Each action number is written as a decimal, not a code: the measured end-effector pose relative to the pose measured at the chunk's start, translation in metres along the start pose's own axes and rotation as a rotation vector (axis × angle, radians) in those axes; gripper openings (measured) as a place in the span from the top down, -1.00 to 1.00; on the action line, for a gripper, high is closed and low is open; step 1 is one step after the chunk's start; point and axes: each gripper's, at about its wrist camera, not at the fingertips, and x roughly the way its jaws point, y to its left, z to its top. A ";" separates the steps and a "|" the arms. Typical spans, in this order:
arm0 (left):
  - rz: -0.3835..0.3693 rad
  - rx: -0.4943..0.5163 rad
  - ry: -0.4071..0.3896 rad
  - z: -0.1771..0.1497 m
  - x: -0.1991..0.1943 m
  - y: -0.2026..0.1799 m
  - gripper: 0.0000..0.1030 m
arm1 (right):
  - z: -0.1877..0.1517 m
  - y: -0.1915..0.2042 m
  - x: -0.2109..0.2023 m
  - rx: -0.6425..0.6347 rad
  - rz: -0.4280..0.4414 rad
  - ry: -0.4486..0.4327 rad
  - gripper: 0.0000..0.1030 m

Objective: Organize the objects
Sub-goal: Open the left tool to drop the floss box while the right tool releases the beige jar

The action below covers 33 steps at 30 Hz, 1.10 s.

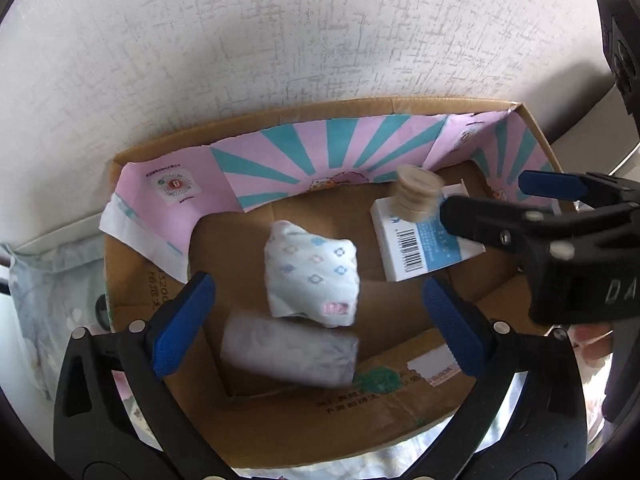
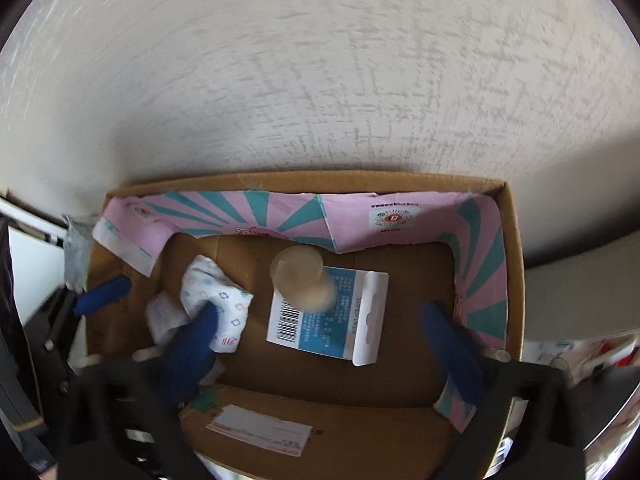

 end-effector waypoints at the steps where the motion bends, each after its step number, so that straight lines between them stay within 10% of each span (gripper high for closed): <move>1: -0.004 -0.006 0.000 0.001 0.000 0.001 -1.00 | 0.001 -0.001 -0.002 -0.002 -0.003 -0.012 -0.99; 33: -0.032 -0.065 -0.121 -0.012 -0.073 0.007 -1.00 | -0.019 0.041 -0.063 -0.046 -0.034 -0.059 -0.99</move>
